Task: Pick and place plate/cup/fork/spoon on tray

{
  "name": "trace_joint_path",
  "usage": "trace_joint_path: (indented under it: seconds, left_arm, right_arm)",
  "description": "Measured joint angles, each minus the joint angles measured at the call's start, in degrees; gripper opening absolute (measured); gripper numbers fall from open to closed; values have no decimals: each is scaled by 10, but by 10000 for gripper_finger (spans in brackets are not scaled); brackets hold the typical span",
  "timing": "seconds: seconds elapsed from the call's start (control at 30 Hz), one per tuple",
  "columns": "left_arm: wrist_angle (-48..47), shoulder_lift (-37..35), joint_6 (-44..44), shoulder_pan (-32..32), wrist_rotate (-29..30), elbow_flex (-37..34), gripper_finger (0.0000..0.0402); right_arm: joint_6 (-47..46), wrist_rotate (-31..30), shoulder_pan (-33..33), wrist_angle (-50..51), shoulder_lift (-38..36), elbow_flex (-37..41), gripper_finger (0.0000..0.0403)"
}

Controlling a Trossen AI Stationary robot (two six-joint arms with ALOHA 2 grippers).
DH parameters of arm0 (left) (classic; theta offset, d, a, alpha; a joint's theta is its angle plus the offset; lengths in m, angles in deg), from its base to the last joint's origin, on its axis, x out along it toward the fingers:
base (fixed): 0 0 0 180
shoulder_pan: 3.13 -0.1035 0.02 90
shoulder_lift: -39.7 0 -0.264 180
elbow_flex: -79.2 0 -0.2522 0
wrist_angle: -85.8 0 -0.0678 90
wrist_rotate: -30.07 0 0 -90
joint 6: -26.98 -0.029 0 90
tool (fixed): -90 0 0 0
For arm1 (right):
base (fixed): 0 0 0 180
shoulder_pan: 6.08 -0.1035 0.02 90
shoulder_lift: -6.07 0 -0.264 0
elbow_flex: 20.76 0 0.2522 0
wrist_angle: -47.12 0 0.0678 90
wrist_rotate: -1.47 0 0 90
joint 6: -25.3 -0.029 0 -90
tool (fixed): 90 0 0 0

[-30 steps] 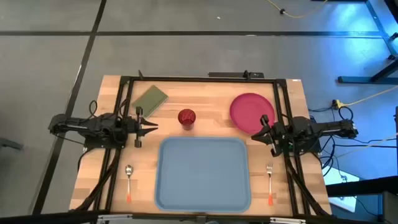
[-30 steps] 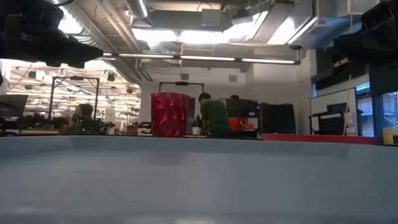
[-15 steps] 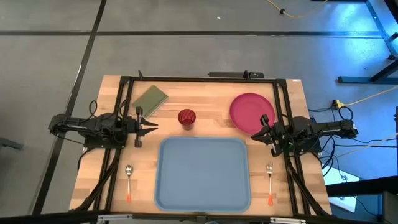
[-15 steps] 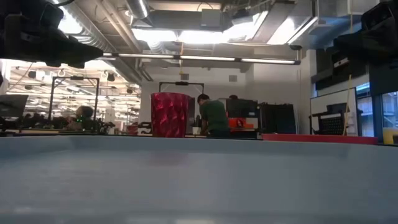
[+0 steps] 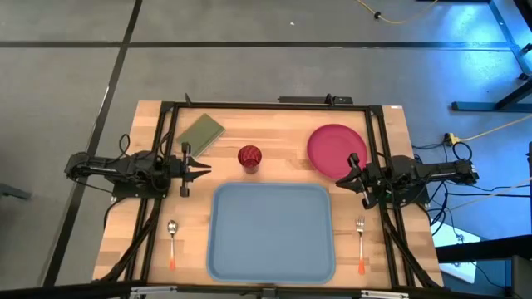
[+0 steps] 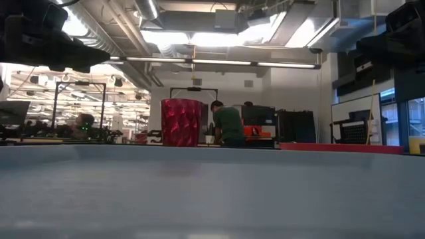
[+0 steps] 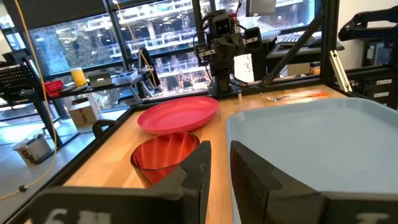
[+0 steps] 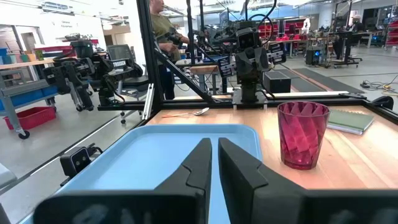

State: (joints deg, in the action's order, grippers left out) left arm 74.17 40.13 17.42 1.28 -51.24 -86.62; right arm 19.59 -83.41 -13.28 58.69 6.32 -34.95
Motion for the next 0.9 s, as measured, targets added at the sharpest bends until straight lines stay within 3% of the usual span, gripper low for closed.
trace_joint_path:
  seconds: [0.9]
  left_arm:
    - [0,0,0,0,0,0,54]
  right_arm:
    - [9,0,0,-19,0,0,35]
